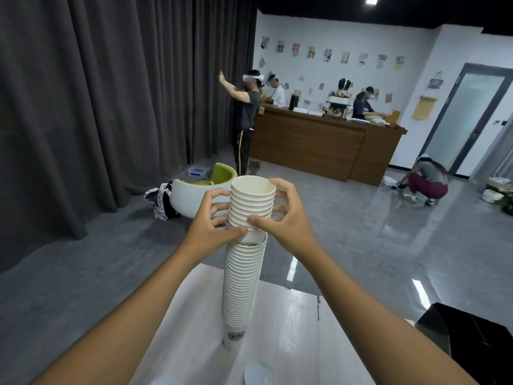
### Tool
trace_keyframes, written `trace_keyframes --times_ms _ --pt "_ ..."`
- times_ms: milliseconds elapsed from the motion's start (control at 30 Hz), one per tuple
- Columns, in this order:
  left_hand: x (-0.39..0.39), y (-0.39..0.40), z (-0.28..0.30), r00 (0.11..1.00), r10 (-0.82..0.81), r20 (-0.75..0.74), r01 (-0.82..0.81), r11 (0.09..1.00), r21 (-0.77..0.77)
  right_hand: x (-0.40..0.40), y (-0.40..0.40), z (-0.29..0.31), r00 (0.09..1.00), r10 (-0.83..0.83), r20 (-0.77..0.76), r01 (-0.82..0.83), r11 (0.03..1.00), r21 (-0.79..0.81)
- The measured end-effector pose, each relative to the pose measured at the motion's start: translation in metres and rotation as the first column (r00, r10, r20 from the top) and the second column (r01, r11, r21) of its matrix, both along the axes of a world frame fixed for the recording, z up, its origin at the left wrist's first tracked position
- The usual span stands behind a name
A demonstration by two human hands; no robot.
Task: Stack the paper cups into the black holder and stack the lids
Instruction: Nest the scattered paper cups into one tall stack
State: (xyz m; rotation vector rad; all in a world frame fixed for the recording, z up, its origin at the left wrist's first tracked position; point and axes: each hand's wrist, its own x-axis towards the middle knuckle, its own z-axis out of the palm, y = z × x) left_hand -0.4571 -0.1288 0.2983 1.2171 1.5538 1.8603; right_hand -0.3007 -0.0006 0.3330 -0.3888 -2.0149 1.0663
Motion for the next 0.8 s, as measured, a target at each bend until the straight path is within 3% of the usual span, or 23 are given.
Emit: trace_keyframes --times_ms 433,800 --pt "-0.006 -0.025 -0.043 0.999 -0.039 -0.017 0.037 0.994 -0.104 0.026 -0.003 -0.045 0.968 0.144 0.204 -0.115 0.982 -0.148" --pt "-0.003 -0.025 -0.129 0.996 -0.068 0.052 0.08 0.958 -0.276 0.022 -0.01 -0.156 0.926 0.167 0.339 -0.065 0.954 -0.292"
